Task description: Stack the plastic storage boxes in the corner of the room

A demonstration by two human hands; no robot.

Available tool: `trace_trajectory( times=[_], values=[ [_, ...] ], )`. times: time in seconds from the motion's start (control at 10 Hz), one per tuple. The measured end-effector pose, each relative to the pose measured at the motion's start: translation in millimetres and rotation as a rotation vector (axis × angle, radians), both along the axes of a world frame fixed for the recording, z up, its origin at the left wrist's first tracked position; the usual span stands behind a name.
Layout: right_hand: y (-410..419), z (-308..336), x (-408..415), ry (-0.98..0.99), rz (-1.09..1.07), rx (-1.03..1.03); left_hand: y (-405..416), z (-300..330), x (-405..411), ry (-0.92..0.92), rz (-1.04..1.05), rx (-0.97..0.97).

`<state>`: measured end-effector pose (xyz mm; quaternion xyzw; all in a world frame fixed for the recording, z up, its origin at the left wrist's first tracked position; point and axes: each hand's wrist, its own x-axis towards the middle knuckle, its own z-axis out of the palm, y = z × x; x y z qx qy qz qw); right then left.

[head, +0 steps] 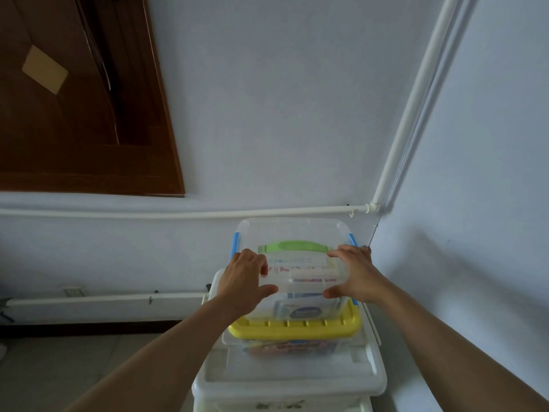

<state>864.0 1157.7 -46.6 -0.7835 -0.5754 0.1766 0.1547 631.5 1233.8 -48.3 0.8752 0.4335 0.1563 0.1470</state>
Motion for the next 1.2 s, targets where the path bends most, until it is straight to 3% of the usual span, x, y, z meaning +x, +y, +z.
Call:
trace_trajectory(
  times=[0.6, 1.2],
  values=[
    [-10, 18, -16, 0.005, -0.02, 0.043, -4, 13, -2, 0.024, 0.009, -0.081],
    [-58, 79, -65, 0.034, -0.182, 0.159, -15, 68, -33, 0.024, -0.041, -0.031]
  ],
)
